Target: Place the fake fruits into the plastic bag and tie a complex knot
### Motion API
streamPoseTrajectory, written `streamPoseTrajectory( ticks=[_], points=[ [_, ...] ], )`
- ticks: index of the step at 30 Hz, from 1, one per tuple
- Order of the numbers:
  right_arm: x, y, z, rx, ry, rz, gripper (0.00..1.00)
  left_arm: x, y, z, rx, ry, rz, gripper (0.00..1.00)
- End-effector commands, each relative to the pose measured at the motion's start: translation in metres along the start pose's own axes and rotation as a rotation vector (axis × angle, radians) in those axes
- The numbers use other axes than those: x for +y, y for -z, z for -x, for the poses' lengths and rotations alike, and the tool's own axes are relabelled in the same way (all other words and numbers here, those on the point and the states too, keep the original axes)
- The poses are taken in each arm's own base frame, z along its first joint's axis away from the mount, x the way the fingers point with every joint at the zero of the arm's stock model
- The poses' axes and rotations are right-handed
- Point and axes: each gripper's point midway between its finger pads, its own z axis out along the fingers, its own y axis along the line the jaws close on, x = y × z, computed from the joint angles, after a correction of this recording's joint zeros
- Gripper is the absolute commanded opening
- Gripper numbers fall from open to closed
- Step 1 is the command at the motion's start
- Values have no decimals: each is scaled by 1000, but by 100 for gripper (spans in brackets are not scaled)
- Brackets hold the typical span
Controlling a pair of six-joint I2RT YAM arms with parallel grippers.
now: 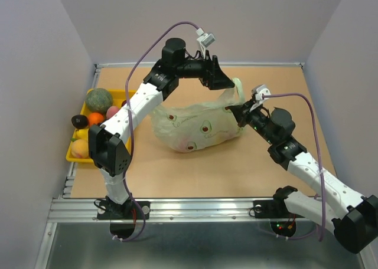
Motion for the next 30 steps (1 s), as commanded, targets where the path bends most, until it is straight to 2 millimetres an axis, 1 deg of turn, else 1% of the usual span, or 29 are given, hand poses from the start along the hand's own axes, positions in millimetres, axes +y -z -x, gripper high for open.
streamPoseTrajectory(
  ticks=[1,5,8,11,13,14,16,17,18,19,20,21,22,23,24,25,26,27,28,29,30],
  points=[
    [0,-3,10,-46,35,9,0,-48,9,22,-74,30,-149,99],
    [2,-5,8,-38,38,21,0,-56,6,22,-79,33,-174,99],
    [3,-7,7,-32,43,31,0,-57,2,22,-86,31,-170,99],
    [5,-9,6,-27,49,45,0,-51,-1,20,-89,61,-150,99],
    [4,-10,5,-21,48,38,0,-49,-3,18,-87,68,-149,94],
    [2,-11,2,-13,47,30,0,-50,-4,19,-88,61,-153,84],
    [1,-12,4,-10,46,19,0,-49,-6,16,-82,69,-155,72],
    [1,-13,4,-10,46,19,0,-48,-7,14,-79,69,-153,65],
    [0,-13,3,-4,46,19,1,-46,-7,12,-73,63,-154,49],
    [1,-13,6,-9,46,20,1,-43,-6,10,-66,59,-146,39],
    [1,-13,4,5,43,24,15,-41,-5,8,-55,45,-152,17],
    [1,-12,2,25,41,23,15,-39,-4,8,-57,46,-146,6],
    [5,-12,12,27,42,38,36,-35,1,9,-51,18,-151,0],
    [6,-9,0,91,33,46,41,-33,4,9,-51,1,-152,0],
    [10,-6,1,104,60,76,47,-32,7,10,-50,-24,-160,0],
    [12,-2,2,118,63,94,44,-30,9,11,-50,-31,-156,0],
    [12,1,0,136,56,101,35,-25,12,13,-54,-35,-144,0],
    [15,3,0,139,49,119,12,-25,13,12,-51,-39,-148,0],
    [16,5,0,136,55,126,3,-25,14,13,-51,-42,-147,0],
    [16,5,-1,139,56,126,1,-24,15,12,-50,-39,-148,0],
    [14,4,-4,146,50,119,1,-28,16,11,-42,-41,-166,0]
  ],
)
